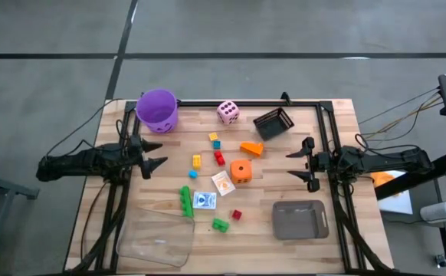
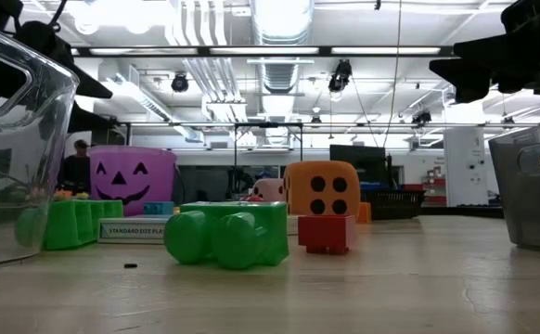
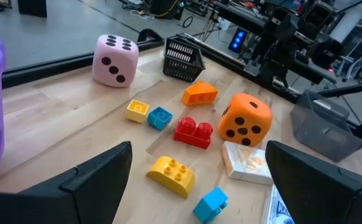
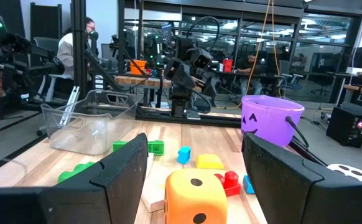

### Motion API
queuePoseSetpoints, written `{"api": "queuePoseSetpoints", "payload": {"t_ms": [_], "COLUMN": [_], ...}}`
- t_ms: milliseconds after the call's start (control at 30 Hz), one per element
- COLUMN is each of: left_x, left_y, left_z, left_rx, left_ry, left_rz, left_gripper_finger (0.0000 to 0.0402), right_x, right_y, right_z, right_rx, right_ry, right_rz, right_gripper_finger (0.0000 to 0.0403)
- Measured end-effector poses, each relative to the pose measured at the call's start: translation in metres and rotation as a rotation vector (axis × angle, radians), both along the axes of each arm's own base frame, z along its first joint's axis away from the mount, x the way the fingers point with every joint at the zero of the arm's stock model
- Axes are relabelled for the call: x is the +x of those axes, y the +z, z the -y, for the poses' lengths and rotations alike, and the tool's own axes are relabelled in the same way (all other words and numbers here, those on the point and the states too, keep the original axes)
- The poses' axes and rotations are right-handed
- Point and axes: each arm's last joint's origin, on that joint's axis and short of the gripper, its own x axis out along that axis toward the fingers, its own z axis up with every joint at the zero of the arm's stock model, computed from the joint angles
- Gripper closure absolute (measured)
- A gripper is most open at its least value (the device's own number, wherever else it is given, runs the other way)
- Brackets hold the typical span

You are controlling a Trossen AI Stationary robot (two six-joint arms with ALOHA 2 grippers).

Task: Pick & Place Toys
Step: Put the orange game piece into the black bin

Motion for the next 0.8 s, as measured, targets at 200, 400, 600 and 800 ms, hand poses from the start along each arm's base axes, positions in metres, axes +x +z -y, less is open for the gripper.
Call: {"api": "queuePoseSetpoints", "payload": {"t_ms": [200, 400, 600, 800], "left_x": [0.0, 0.0, 0.001, 0.007], "left_y": [0.0, 0.002, 0.005, 0.006], "left_z": [0.0, -0.001, -0.002, 0.003], "left_rx": [0.0, 0.022, -0.014, -0.02], "left_ry": [0.0, 0.017, 0.063, -0.099], "left_rz": [-0.001, 0.018, 0.065, 0.053], "left_gripper_finger": [0.0031, 0.0031, 0.0031, 0.0031], "right_x": [0.0, -0.002, -0.002, 0.0], "right_y": [0.003, 0.012, 0.013, 0.011], "right_z": [0.001, 0.001, 0.0, 0.001], "right_rx": [0.005, 0.041, 0.094, 0.149], "right_ry": [-0.022, -0.018, 0.006, -0.001], "right_rz": [0.035, 0.125, 0.136, 0.109], "right_gripper_finger": [0.0144, 0.0144, 0.0144, 0.0144]}}
